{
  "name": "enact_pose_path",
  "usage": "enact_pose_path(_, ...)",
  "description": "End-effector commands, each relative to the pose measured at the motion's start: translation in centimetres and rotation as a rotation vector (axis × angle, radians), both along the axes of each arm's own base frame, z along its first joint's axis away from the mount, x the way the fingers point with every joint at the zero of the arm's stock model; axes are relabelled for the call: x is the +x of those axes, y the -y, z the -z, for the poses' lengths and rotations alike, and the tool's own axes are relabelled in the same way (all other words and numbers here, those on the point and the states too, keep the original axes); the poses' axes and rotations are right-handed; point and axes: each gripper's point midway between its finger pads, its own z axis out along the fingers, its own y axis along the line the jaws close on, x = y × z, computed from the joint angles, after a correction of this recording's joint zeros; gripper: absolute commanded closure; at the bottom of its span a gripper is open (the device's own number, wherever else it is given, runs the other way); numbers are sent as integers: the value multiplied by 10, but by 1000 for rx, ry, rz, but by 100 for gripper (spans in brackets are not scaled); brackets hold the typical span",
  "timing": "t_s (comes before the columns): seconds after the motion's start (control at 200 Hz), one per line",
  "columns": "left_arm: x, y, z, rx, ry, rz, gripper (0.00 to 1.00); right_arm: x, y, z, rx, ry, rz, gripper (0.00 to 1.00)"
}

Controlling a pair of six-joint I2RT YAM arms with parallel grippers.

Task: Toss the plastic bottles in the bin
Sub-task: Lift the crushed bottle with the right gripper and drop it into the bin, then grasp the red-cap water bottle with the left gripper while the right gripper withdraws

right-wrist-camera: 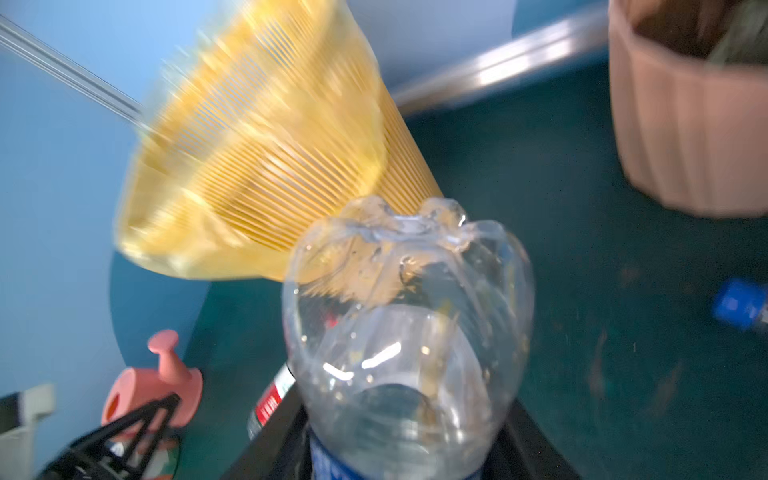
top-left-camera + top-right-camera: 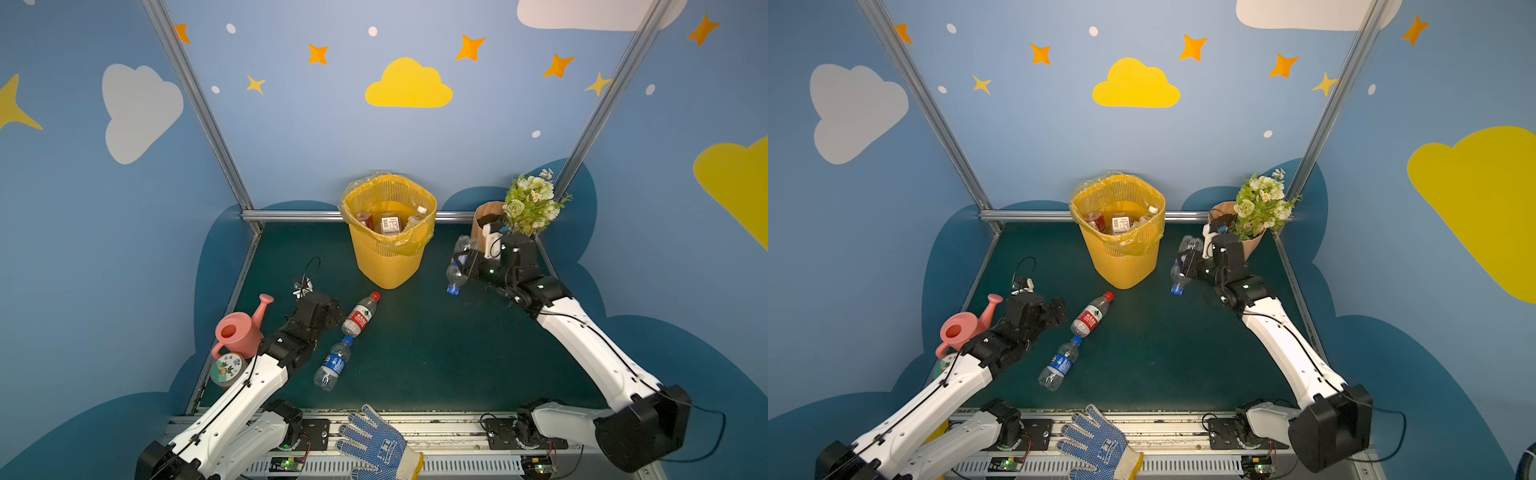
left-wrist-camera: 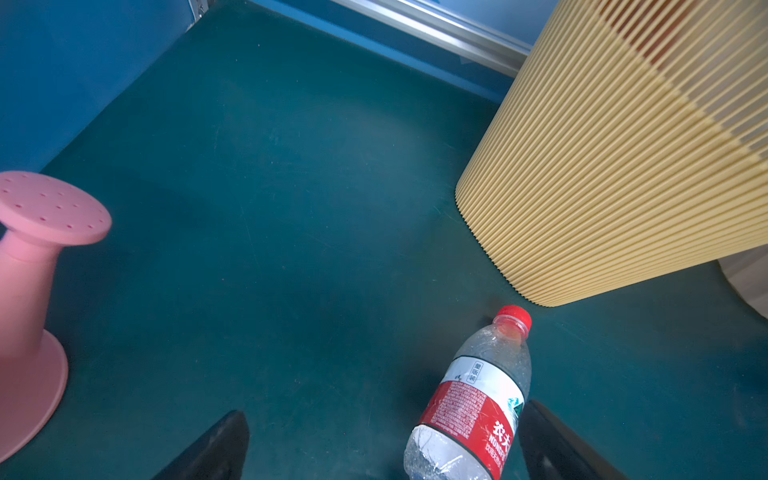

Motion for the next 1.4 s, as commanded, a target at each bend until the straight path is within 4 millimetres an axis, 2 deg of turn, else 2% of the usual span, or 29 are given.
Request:
enact_pose_path(0.0,-3,-2,13,1,-43,-7,0,-3,16,-114,24,346,49,47)
enact_pose_path(0.06,-3,-1,15,-3,-51,-5,0,-10,17,-157,63,460,44,47)
enact_pose_path(0.135,-3,1,18,-5,-62,-2,0,-17,15,-201,116,578,26,46)
enact_pose_path(0.205,-3,3,20,-11,-70,4,0,-19,8,-230,161,651,-9,46)
enact_pose_path(0.295,-2,5,22,-14,-82,11,0,-6,-8,-246,223,674,-51,46)
enact_pose_path(0.41,0,9,24,-22,-96,20,0,27,-50,-236,280,607,-157,45)
enact_pose_path(0.496,2,11,25,-26,-107,27,0,68,-100,-194,282,430,-277,44)
enact_pose_path(0.561,3,13,27,-25,-117,32,0,90,-133,-163,268,294,-375,44)
enact_pose_path(0.596,4,15,27,-25,-123,38,0,97,-144,-152,254,249,-411,42)
enact_pose_path(0.641,4,15,27,-24,-138,39,0,105,-148,-147,229,223,-411,35)
enact_pose_path(0.696,3,17,25,-22,-153,44,0,108,-145,-154,212,245,-392,21)
enact_pose_path(0.756,3,19,23,-21,-167,63,0,104,-135,-175,194,310,-363,14)
enact_pose_path(0.871,6,27,19,-21,-165,111,0,86,-106,-214,146,419,-293,10)
enact_pose_path(0.976,10,35,16,-41,-149,150,0,66,-84,-229,133,468,-258,10)
enact_pose_path(1.061,12,43,15,-50,-148,188,0,56,-70,-219,116,474,-223,9)
enact_pose_path(1.156,13,53,17,-53,-172,242,0,53,-50,-192,86,426,-173,10)
enact_pose_path(1.241,13,60,22,-43,-209,277,0,52,-31,-161,84,360,-125,9)
enact_pose_path(1.396,16,76,31,-34,-251,339,0,48,8,-93,57,224,-28,10)
